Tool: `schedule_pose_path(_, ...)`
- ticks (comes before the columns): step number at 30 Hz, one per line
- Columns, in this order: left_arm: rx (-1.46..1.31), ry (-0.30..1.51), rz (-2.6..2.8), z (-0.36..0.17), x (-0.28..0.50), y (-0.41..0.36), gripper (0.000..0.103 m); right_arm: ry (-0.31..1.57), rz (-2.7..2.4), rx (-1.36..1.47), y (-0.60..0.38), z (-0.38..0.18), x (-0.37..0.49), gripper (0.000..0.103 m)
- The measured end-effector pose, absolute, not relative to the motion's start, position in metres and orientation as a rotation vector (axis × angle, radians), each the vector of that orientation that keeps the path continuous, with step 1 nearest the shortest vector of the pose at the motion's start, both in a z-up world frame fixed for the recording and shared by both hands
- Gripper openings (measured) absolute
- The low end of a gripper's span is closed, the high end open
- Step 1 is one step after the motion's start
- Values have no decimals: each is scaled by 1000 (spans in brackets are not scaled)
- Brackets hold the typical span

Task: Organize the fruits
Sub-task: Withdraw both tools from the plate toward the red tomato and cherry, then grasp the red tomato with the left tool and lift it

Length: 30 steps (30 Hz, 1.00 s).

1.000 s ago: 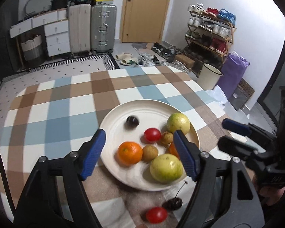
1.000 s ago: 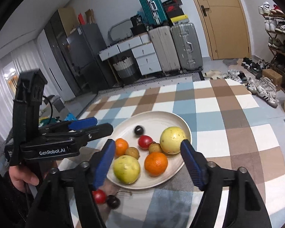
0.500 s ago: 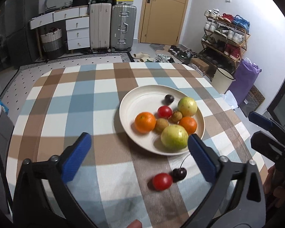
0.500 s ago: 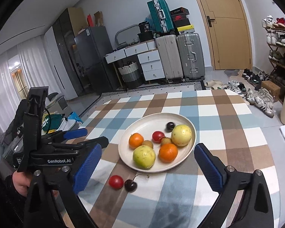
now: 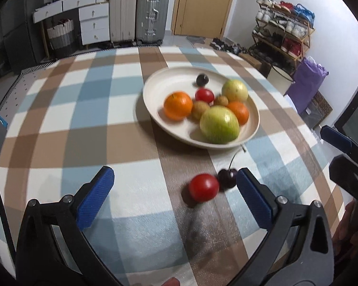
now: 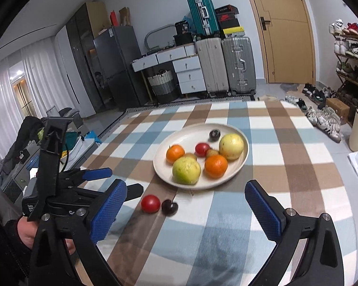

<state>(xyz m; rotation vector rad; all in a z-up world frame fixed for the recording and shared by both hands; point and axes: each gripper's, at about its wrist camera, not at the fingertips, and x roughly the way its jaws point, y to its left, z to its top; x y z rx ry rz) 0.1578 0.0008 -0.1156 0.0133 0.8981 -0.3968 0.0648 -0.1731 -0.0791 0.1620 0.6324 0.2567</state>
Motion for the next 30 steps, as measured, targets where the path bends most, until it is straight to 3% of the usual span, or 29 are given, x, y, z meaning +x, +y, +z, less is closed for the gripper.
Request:
schedule_pose_path(11,26,963,-375,-142,164,-10,100,671,246,171,-174,-98,60,101)
schedule_pose_path(18,-3,976,-470,-145,164,-10,59,680,250,175,-175,-100,61,101)
schedule_pose_path(20,-15,979,-520,-144,162,-14,37,679,252,179,-174,-100,60,101)
schedule_pose_path(21,-11,978,-535,-144,161,-16,32,679,253,180,-174,-100,60,101)
schedule_pose_path(30,-24,953,-565,-134,153,-12,28,685,249,183,-173,-102,62,101)
